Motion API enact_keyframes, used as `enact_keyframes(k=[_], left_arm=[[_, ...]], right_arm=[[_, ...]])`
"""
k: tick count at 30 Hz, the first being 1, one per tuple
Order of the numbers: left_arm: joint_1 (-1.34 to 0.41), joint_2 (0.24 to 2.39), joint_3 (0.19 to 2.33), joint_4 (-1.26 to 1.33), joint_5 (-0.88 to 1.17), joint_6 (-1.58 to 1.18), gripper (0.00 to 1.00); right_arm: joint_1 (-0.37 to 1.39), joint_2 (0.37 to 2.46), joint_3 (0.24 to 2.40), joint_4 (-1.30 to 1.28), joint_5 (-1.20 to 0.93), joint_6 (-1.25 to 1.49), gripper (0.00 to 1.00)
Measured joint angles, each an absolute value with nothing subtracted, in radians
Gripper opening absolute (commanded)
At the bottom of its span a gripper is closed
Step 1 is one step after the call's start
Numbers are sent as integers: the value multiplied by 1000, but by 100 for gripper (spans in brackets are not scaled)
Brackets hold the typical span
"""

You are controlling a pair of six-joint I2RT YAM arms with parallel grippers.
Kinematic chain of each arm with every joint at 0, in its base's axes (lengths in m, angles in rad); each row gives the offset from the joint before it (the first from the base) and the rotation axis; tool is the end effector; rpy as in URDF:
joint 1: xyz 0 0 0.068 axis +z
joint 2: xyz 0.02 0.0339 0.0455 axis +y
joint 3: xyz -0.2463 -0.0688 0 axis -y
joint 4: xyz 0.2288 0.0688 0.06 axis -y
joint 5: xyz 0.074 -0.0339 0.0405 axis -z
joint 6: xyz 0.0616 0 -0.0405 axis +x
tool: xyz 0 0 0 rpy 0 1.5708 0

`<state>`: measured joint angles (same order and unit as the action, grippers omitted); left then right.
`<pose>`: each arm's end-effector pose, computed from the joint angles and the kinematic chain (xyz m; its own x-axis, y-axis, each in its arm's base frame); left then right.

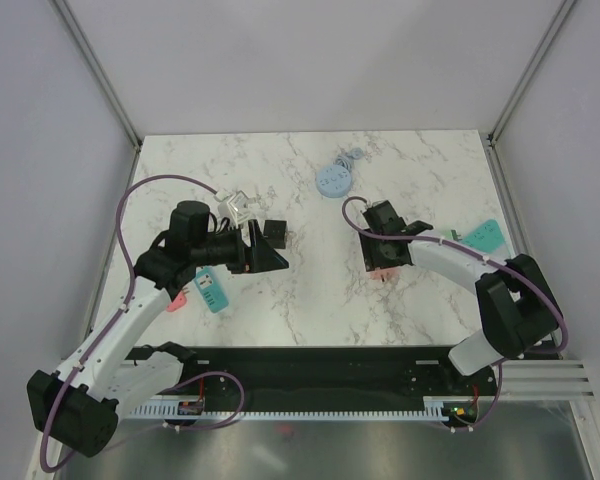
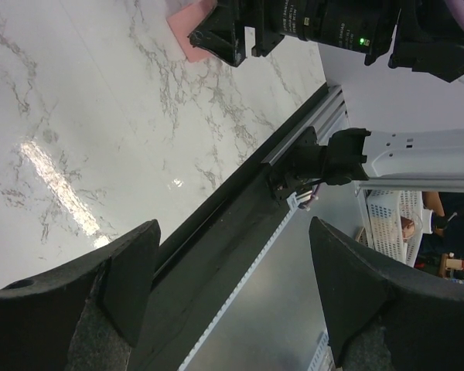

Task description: Insert the plug

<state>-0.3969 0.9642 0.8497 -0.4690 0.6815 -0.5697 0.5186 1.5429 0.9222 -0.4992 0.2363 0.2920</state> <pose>0.1837 -0.1191 0.2822 -0.8513 -0.0974 -0.5155 0.3870 0.5469 -0.7424 0.2612 0.1325 0.1549 -0.8618 -0.1696 -0.4780 -0.1516 0.9855 -0.0763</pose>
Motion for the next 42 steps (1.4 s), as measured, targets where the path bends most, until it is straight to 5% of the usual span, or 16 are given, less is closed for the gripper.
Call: enact_keyframes(k=[8, 22, 42], left_arm=[[-397, 964, 849, -469, 675, -568, 85], [-473, 1003, 904, -443, 622, -541, 91], [-802, 1011, 911, -69, 260, -445, 99]], right_arm=[[519, 1413, 899, -492, 161, 335, 37], [519, 963, 833, -272, -100, 566, 32], [580, 810, 596, 205, -171, 1092, 28]])
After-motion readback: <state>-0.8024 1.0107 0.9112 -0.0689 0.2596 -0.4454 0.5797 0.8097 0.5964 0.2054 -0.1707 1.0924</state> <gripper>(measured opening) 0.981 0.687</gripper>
